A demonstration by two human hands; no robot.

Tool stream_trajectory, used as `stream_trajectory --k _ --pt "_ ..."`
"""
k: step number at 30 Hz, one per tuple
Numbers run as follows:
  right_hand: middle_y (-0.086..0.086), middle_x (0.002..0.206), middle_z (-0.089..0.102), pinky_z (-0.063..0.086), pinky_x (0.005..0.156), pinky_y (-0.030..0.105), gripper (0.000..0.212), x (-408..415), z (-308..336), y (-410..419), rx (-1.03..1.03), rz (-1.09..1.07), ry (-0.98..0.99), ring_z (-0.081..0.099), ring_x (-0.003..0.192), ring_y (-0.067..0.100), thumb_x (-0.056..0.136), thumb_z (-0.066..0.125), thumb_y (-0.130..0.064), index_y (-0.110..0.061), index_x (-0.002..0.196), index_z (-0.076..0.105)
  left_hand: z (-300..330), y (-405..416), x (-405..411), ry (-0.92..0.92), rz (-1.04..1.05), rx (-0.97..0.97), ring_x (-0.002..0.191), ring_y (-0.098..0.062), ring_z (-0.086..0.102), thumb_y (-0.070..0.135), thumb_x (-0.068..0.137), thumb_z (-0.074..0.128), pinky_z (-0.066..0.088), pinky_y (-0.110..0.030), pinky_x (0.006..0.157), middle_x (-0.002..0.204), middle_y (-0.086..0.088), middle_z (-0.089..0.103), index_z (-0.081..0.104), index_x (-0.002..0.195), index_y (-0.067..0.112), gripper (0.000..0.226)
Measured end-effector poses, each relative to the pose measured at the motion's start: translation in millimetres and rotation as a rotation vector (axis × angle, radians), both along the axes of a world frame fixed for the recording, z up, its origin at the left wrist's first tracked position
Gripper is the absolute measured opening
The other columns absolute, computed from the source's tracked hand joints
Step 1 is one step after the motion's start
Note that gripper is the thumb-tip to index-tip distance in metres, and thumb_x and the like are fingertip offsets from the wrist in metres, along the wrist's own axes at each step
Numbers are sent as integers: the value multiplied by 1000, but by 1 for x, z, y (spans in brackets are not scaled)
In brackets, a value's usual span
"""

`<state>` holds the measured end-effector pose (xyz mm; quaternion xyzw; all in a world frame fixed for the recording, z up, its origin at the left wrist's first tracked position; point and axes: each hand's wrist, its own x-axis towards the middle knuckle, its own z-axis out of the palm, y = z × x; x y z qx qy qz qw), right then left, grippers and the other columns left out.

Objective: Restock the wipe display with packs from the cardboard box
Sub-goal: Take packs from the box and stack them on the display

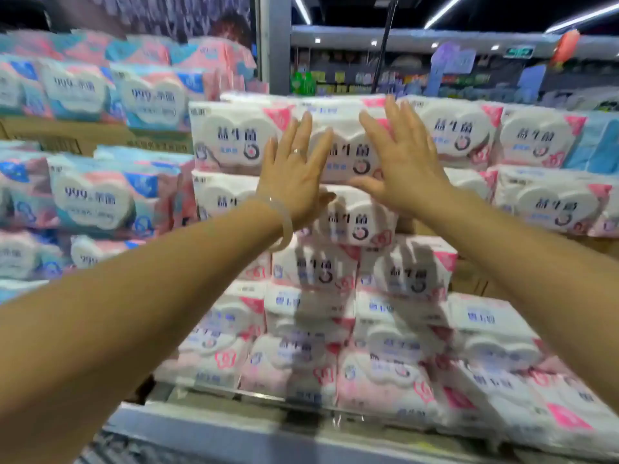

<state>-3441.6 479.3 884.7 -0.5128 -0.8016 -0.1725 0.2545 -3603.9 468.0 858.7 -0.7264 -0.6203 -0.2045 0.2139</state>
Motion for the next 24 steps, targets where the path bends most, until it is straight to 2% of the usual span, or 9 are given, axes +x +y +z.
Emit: stream_trajectory --k 5,8,11,12,13,15,17,20,24 --pt "13 158 9 15 119 46 78 -22 -64 -38 -22 189 -60 7 146 33 85 62 -40 -16 148 23 -71 -47 -12 -67 -97 -13 147 -34 8 45 87 58 14 -44 119 158 -19 5 17 150 11 83" --pt "15 158 7 12 119 46 79 -28 -125 -65 -164 237 -35 5 146 34 85 63 -39 -15 148 22 -135 -83 -20 -122 -94 -134 143 -42 18 44 83 62 21 -50 116 155 -27 15 27 147 4 83" --pt "16 158 5 7 120 46 81 -30 -192 -96 -333 300 -37 2 147 35 85 63 -38 -13 149 21 -208 -122 -25 -128 -92 -202 125 -55 42 42 74 62 41 -60 99 139 -39 37 45 135 -2 77" --pt "16 159 4 7 120 46 80 -29 -215 -108 -413 311 -41 2 147 34 86 62 -38 -13 149 20 -233 -136 -26 -125 -78 -226 121 -56 46 42 73 64 44 -61 95 136 -40 41 48 132 -3 75" --pt "14 159 2 7 120 46 80 -27 -240 -119 -496 315 -52 1 147 33 87 61 -38 -14 149 18 -254 -150 -25 -131 -56 -314 125 -55 43 41 76 67 41 -60 99 139 -39 37 47 134 -2 75" --pt "10 160 -2 9 119 47 81 -21 -289 -141 -672 308 -67 -1 148 30 88 60 -39 -16 150 14 -295 -180 -18 -217 -6 -557 141 -47 22 38 82 69 27 -55 112 152 -31 18 33 144 1 81" --pt "7 160 -4 12 119 49 81 -14 -332 -161 -849 292 -62 -2 148 27 88 60 -38 -19 151 13 -336 -208 -9 -250 76 -733 147 -37 9 40 87 62 18 -48 117 158 -22 4 20 149 7 82" --pt "9 160 1 15 119 45 80 1 -387 -184 -1062 248 -110 4 147 29 89 59 -38 -16 150 14 -393 -243 9 -320 167 -899 146 -32 14 45 88 56 19 -38 118 157 -19 13 21 149 8 79" --pt "15 150 29 28 111 35 68 19 -438 -212 -1246 186 -45 30 138 30 89 58 -35 -7 143 29 -449 -273 37 -552 258 -1129 144 -29 21 42 91 54 23 -35 116 155 -17 20 22 148 7 74"
